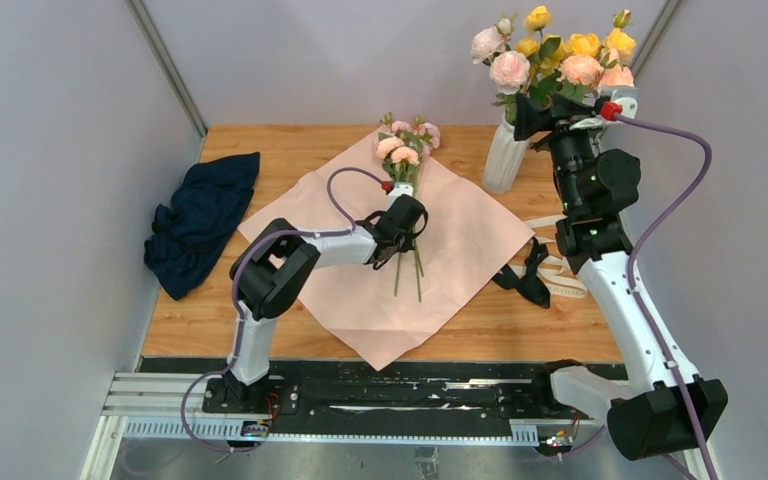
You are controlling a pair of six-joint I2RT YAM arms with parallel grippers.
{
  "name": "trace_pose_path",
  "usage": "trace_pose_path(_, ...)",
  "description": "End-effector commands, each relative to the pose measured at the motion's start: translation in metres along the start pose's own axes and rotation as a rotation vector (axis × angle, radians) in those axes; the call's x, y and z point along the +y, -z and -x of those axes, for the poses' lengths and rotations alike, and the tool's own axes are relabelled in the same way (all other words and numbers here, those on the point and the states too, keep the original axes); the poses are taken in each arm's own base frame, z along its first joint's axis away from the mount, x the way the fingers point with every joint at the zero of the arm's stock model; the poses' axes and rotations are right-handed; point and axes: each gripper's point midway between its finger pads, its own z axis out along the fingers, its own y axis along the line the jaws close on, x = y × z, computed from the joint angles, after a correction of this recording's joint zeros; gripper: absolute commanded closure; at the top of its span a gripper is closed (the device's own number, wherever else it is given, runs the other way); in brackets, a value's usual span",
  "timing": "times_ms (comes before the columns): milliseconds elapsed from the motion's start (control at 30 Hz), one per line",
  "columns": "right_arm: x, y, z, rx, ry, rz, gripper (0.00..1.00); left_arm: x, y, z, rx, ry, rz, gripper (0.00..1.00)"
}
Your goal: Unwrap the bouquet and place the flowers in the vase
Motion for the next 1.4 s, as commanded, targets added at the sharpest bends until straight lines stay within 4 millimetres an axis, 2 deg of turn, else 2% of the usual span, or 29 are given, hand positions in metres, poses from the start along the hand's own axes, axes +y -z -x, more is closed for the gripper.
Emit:
trace_pose_path(0, 0.01, 0.009, 0.004, -0.014, -0.032, 0.035, 0.32, 0.003, -0.012, -0.012, 0.032, -0.006, 0.001, 1.0)
trace_pose_path(100, 0.017, 0.015, 0.006, -0.015, -0.052, 0.063, 0.32, 0.005, -0.007, -0.007, 0.004, -0.012, -0.006, 1.0)
trace_pose_path(167, 0.026, 0.018, 0.006, -0.002, -0.064, 0.102, 0.32, 0.007, 0.004, 0.004, -0.045, -0.013, -0.019, 1.0)
trace_pose_path(233, 0.039, 0.021, 0.006, 0.02, -0.055, 0.136, 0.32, 0.012, 0.021, 0.019, -0.108, -0.017, -0.019, 1.0)
trace_pose_path(367, 0.063, 0.023, -0.008, 0.155, -0.029, 0.178, 0.29, 0.027, 0.059, 0.045, -0.22, -0.043, -0.011, 1.0)
trace_pose_path(433, 0.076, 0.023, -0.024, 0.246, -0.041, 0.209, 0.25, 0.033, 0.077, 0.056, -0.273, -0.046, -0.011, 1.0)
trace_pose_path(533, 0.094, 0.025, -0.06, 0.369, -0.11, 0.254, 0.2, 0.038, 0.101, 0.071, -0.355, -0.038, -0.022, 1.0)
trace_pose_path(633, 0.105, 0.028, -0.118, 0.5, -0.172, 0.273, 0.18, 0.041, 0.124, 0.084, -0.43, -0.037, -0.027, 1.0)
trace_pose_path(767, 0.118, 0.036, -0.178, 0.626, -0.222, 0.275, 0.17, 0.041, 0.154, 0.094, -0.524, -0.047, -0.038, 1.0)
trace_pose_path(900, 0.141, 0.048, -0.221, 0.716, -0.299, 0.297, 0.16, 0.042, 0.174, 0.101, -0.59, -0.039, -0.054, 1.0)
trace_pose_path(967, 0.151, 0.05, -0.237, 0.744, -0.334, 0.31, 0.16, 0.041, 0.181, 0.102, -0.612, -0.041, -0.069, 1.0)
trace_pose_path(1067, 0.162, 0.049, -0.248, 0.761, -0.352, 0.327, 0.16, 0.035, 0.19, 0.102, -0.633, -0.058, -0.101, 1.0)
trace_pose_path(1367, 0.202, 0.045, -0.257, 0.775, -0.4, 0.413, 0.16, 0.021, 0.2, 0.097, -0.655, -0.099, -0.158, 1.0)
